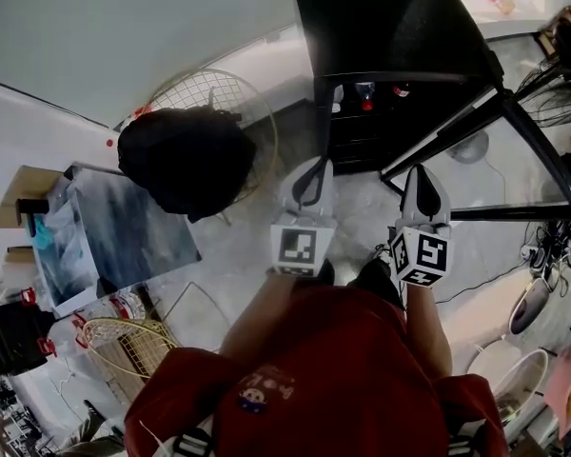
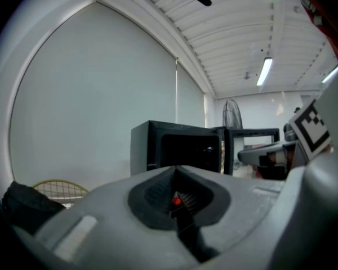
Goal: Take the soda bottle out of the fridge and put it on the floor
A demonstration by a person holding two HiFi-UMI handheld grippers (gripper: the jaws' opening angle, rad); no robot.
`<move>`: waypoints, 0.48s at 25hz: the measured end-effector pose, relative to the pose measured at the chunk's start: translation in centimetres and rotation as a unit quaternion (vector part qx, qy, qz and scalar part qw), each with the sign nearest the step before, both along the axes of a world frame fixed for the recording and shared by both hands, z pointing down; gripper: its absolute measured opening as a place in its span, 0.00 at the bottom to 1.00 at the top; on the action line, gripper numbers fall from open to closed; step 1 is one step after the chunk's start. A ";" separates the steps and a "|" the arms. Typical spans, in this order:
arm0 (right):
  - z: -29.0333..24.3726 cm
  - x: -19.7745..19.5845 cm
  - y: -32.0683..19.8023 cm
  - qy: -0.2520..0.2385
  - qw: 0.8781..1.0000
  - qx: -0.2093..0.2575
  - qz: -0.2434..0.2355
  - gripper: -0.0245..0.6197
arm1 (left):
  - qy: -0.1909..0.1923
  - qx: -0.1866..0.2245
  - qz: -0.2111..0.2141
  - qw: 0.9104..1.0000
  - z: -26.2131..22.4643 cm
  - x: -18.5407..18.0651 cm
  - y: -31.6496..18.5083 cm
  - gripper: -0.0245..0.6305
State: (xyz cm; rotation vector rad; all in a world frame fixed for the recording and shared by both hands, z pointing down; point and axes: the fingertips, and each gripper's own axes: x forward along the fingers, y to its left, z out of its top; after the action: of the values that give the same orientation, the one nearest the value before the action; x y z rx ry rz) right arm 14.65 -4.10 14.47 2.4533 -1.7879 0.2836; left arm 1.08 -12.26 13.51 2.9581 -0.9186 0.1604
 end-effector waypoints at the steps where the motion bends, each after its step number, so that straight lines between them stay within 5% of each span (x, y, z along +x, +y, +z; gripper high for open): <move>1: 0.1 0.4 0.0 -0.002 1.000 0.000 -0.003 0.04 | 0.004 0.000 -0.005 1.000 -0.1 0.4 0.0 0.04; 12: 1.4 8.5 1.2 -0.006 0.998 0.005 -0.068 0.04 | -0.012 0.005 -0.059 0.998 -0.2 7.9 2.5 0.04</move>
State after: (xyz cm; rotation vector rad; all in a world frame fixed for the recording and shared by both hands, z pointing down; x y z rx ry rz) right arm 23.12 -2.92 15.89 2.3269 -1.9544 0.2777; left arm 9.01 -9.72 13.34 2.9054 -1.0974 0.1884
